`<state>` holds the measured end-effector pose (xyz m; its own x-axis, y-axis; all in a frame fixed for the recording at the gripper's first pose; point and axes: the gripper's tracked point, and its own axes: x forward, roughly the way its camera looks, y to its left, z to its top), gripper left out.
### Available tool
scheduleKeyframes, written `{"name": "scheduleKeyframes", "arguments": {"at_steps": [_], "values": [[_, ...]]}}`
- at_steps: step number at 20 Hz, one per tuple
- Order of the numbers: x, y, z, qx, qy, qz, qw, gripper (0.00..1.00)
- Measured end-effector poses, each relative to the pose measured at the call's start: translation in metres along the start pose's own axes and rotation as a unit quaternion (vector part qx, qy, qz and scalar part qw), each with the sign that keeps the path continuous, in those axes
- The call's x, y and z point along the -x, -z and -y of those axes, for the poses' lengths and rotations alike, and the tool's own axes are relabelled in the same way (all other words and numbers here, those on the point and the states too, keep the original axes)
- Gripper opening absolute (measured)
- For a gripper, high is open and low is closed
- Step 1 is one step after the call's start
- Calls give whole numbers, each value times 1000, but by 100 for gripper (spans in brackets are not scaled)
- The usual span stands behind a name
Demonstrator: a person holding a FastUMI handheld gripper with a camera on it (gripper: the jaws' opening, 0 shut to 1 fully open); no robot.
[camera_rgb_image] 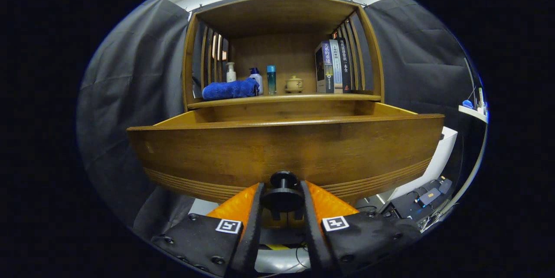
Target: Pull open the drawer, take out the items inside it, and place them on the countertop above the cabinet.
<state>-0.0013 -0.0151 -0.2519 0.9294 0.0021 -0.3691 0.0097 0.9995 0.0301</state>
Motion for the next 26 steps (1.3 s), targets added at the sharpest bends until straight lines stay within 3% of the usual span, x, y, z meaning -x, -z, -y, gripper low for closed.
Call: {"name": "scheduleKeyframes", "arguments": {"at_steps": [5, 9, 15, 18, 23, 26], "values": [[3, 16, -10, 2, -17, -24, 1000, 80], [18, -10, -12, -16, -27, -1, 1000, 93], [50, -114, -6, -16, -33, 88, 995, 92], [36, -175, -3, 9, -30, 109, 994, 92], [-17, -212, -23, -17, -60, 54, 997, 92], [-58, -212, -16, -11, -40, 12, 999, 92]]}}
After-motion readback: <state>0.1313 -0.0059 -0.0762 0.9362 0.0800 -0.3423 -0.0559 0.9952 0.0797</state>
